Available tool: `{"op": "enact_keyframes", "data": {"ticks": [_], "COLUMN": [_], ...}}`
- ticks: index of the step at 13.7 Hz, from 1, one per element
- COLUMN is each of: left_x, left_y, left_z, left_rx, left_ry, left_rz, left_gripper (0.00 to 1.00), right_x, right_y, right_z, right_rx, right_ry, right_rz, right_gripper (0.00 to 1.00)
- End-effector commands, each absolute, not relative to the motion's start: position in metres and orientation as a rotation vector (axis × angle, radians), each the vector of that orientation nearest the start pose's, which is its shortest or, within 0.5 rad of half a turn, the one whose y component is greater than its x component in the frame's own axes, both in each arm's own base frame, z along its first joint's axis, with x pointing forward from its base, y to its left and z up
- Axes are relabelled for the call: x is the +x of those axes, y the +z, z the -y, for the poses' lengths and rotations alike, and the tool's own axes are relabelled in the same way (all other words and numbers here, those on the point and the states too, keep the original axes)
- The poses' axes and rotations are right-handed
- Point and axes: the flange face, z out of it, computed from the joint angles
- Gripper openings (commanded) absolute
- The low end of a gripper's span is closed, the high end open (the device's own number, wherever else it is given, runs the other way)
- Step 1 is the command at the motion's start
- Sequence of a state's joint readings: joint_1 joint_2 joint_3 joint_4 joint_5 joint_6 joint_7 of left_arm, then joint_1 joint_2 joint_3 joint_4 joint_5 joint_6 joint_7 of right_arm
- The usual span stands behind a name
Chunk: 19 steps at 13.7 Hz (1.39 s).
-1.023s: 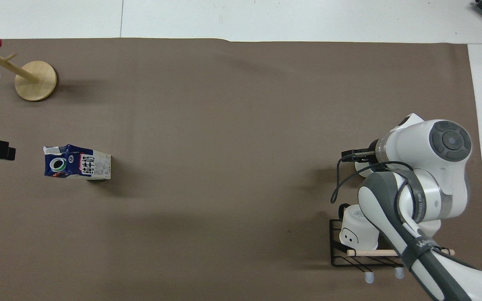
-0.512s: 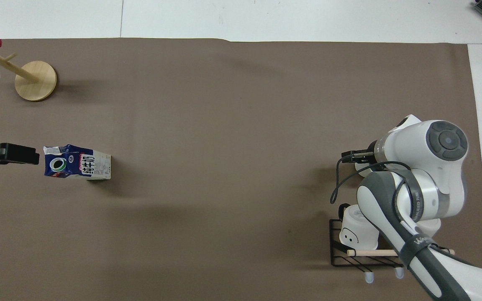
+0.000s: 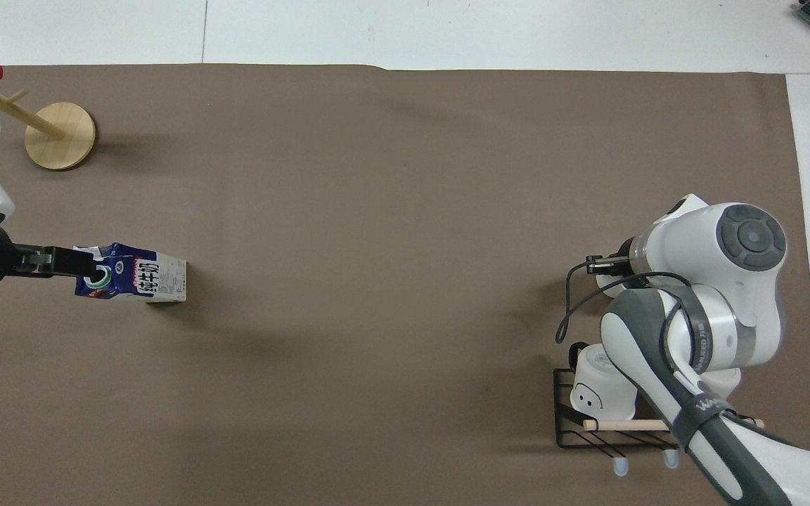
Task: Place cup and milk on table
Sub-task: 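Grasp the white mug with the right gripper while the left gripper reaches the carton, then lift the mug with the right gripper while the left gripper grasps the carton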
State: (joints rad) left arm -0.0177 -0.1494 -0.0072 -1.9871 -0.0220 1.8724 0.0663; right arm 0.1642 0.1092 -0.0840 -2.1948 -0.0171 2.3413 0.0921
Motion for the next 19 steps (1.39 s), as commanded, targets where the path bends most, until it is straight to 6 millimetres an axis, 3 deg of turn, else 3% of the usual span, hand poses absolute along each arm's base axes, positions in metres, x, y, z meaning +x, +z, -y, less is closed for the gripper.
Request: {"op": "enact_keyframes", "data": {"ticks": [1,3,5,8,11,13,16,18,19], "left_x": [0.511,0.510,0.511,0.512,0.515,0.518,0.519,0.519,0.522], "left_y": [0.525,0.514,0.505,0.502,0.496,0.481,0.480,0.478,0.469], "left_z": [0.015,0.015,0.015,0.014,0.015,0.017,0.016,0.017,0.017], "left_rx": [-3.138,-3.138,-3.138,-3.137,-3.137,-3.138,-3.138,-3.138,-3.138], "left_ry": [-0.096,-0.094,-0.111,-0.133,-0.128,-0.135,-0.137,-0.135,-0.128], "left_rz": [-0.131,-0.131,-0.131,-0.128,-0.126,-0.116,-0.113,-0.116,-0.116], "left_gripper": [1.00,1.00,1.00,1.00,1.00,1.00,1.00,1.00,1.00], "right_x": [0.548,0.552,0.566,0.589,0.600,0.600,0.609,0.608,0.605], "right_y": [0.340,0.341,0.350,0.387,0.420,0.435,0.452,0.453,0.443], "right_z": [-0.039,-0.039,-0.041,-0.054,-0.063,-0.104,-0.154,-0.183,-0.208], "right_rx": [-3.151,-3.148,-3.135,-3.075,-3.035,-3.026,-3.034,-3.042,-3.040], "right_ry": [-0.087,-0.099,-0.145,-0.268,-0.288,-0.271,-0.250,-0.222,-0.211], "right_rz": [-0.015,-0.043,-0.210,-0.494,-0.636,-0.674,-0.738,-0.744,-0.776], "right_gripper": [0.00,0.00,0.00,0.00,0.00,0.00,0.00,0.00,0.00]}}
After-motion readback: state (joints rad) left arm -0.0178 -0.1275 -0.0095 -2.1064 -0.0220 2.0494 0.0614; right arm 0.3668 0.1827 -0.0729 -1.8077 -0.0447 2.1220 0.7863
